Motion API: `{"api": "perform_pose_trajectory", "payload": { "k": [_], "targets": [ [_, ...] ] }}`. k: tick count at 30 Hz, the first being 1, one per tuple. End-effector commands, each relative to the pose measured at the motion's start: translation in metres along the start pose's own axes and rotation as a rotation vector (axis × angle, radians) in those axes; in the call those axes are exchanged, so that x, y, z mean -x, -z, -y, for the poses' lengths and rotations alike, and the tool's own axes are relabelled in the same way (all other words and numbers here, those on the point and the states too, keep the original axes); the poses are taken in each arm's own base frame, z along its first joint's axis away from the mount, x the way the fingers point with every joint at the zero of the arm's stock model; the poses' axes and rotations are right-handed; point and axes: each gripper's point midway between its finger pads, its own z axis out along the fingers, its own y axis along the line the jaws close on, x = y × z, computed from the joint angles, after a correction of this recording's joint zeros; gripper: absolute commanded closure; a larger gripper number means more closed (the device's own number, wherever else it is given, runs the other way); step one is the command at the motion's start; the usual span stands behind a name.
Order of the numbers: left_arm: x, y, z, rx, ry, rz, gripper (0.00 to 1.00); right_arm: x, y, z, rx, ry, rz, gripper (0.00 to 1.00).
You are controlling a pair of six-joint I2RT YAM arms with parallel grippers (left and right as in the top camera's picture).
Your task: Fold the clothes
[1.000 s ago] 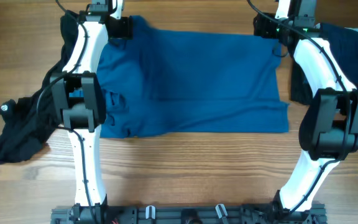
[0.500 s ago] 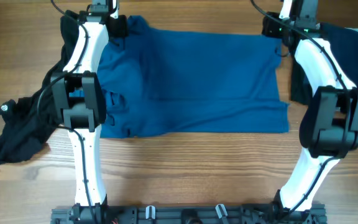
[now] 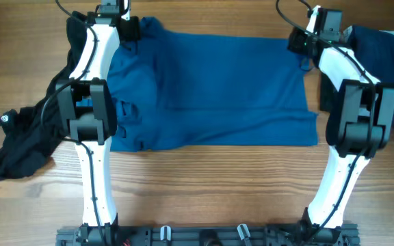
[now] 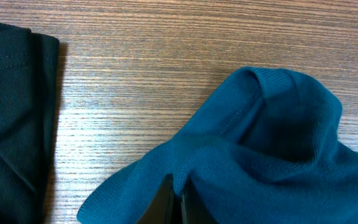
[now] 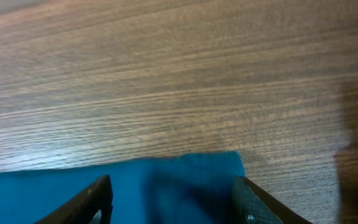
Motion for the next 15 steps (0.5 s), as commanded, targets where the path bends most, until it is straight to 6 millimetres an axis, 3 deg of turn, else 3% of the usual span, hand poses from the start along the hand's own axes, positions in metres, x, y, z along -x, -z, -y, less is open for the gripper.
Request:
{"api": "perform_pose_trajectory", "payload": {
  "k": [1, 11, 13, 15],
  "targets": [
    [0.004, 0.0, -0.004, 0.031, 0.015, 0.015, 0.96, -0.003, -0.012, 0.015, -0.069, -0.032, 0.01, 0.38],
    [0.003, 0.0, -0.006, 0.041, 0.015, 0.009, 0.96, -0.013, -0.024, 0.021, -0.098, -0.033, 0.0, 0.46],
    [0.003, 0.0, -0.006, 0.042, 0.014, 0.009, 0.96, -0.013, -0.024, 0.021, -0.098, -0.031, 0.0, 0.57],
    [0.003, 0.0, -0.006, 0.042, 0.015, 0.011, 0.96, -0.013, -0.024, 0.021, -0.097, -0.031, -0.001, 0.8]
  ]
}}
